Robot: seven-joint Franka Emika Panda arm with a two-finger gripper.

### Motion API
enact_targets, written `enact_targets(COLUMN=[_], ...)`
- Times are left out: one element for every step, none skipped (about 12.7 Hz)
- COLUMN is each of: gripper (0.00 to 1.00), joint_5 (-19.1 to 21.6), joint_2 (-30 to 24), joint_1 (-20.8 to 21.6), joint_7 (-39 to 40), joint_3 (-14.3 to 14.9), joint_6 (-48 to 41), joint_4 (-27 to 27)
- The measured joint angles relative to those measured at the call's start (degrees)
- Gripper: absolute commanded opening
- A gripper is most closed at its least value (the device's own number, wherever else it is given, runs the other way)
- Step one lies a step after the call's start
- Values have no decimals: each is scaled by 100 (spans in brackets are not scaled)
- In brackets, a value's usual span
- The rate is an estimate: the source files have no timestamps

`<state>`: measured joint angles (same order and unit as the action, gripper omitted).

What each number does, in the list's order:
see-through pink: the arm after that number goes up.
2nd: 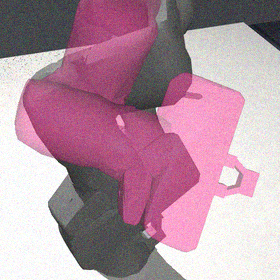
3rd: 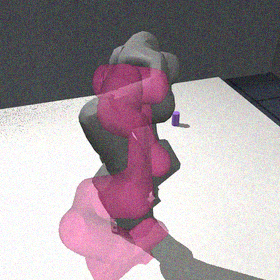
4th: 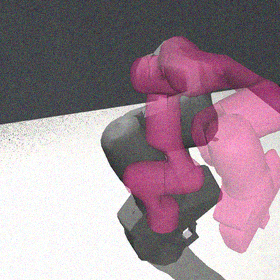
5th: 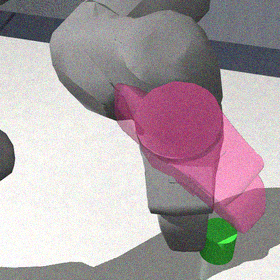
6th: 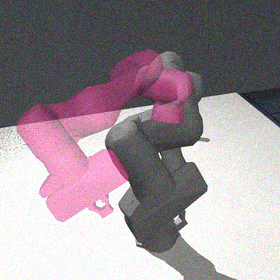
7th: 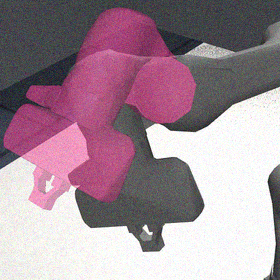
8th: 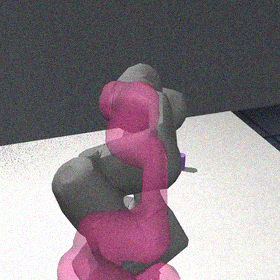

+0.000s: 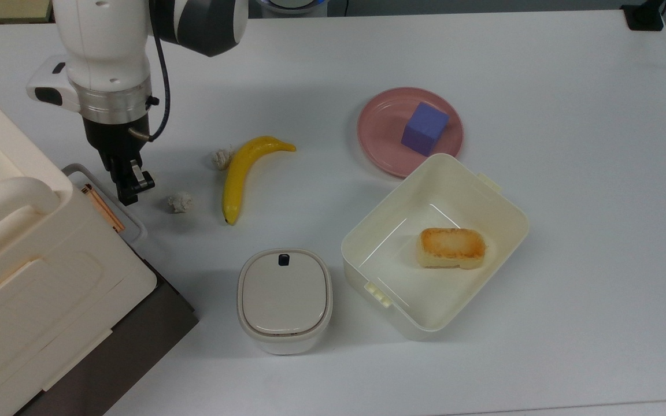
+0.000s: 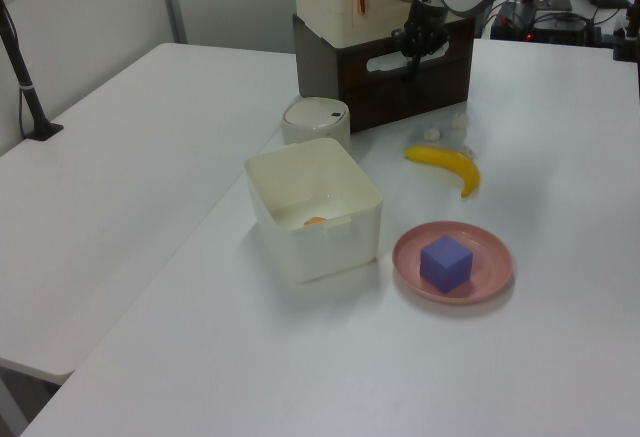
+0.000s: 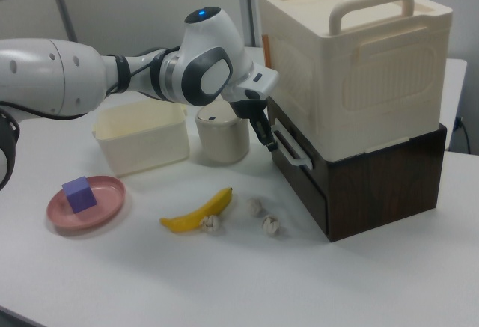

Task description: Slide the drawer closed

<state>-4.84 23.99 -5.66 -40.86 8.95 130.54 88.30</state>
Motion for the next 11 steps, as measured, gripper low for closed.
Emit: enact_targets(gripper=[10, 11, 11, 11, 12, 14, 14, 15, 20, 27, 40], joint_5=[-104, -152, -158, -157, -156, -127, -20, 101, 280, 383, 444], joint_2=[1, 0, -15, -55, -116, -221, -396, -534, -757, -940, -1166], joint_1=[13, 21, 39, 84, 159, 285, 462, 563, 675, 738, 816], joint_7=[79, 268, 530, 813, 1062, 1304, 1590, 1853, 2278, 2589, 2908], joint_3=[-8, -9, -17, -39, -71, -99, -122, -133, -135, -138, -140], joint_6=[0, -9, -175, -528, -965, -1454, -1974, -2272, -2607, -2773, -2874], joint_4=[-2, -2, -30, -71, -107, -132, -131, -114, -34, 66, 238])
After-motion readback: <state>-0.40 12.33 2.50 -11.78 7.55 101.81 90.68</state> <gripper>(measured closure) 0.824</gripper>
